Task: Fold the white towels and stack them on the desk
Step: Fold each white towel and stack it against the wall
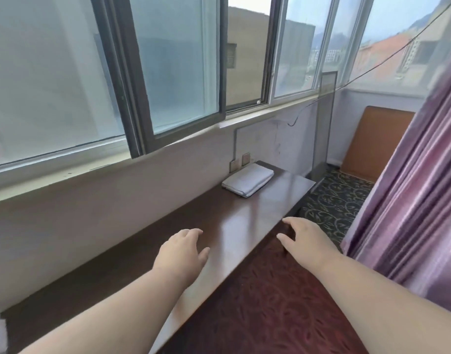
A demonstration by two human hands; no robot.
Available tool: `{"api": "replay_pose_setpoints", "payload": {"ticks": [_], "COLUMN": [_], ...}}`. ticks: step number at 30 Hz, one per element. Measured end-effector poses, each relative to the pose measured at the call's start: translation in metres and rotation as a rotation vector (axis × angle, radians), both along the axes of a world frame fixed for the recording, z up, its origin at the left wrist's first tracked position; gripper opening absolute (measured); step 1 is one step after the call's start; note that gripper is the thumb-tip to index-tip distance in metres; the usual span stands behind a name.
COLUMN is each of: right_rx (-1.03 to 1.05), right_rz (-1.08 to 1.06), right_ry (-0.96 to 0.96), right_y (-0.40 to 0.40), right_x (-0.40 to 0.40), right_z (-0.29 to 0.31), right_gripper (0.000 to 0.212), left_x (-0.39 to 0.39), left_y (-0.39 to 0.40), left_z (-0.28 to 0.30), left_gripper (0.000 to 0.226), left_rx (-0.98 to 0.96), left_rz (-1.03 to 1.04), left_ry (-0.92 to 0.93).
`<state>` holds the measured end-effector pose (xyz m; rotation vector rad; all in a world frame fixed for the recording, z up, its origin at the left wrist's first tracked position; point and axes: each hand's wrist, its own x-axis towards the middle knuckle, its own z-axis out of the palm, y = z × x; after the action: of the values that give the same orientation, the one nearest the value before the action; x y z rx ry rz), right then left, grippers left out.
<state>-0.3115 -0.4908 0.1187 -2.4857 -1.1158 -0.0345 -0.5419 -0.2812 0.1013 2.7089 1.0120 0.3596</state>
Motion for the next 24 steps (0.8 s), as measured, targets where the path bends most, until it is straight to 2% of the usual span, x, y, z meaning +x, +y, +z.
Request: {"api": "replay_pose_setpoints", "payload": {"ticks": [8, 12, 19, 24], "right_rx": [0.013, -0.038, -0.041, -0.092], "right_rz": [-0.054, -0.110, -0.238, -0.207], "right_ry": [-0.007, -0.039, 0.028, 0.062], "right_y": [0.021, 0.035, 0.049, 0.069], "right_x": [0.097, 0.159, 0.261, 0.343], "right_z": [-0.025, -0.039, -0.053, -0.079], "right_gripper": [0.055, 0.059, 0.062, 0.060], "left_x": [0.122, 0.206, 0.341, 0.410], "left_y": [0.045, 0.080, 0.116, 0.129], "left_z": [-0.030, -0.046, -0.053, -0.075], "left_gripper": [0.057, 0.059, 0.059, 0.058], "left_rx": [0.003, 0.020, 0.062, 0.057], "left_rz": [-0.059, -0.159, -0.274, -0.280], "left_ry": [0.078, 0.146, 0.221, 0.245]}}
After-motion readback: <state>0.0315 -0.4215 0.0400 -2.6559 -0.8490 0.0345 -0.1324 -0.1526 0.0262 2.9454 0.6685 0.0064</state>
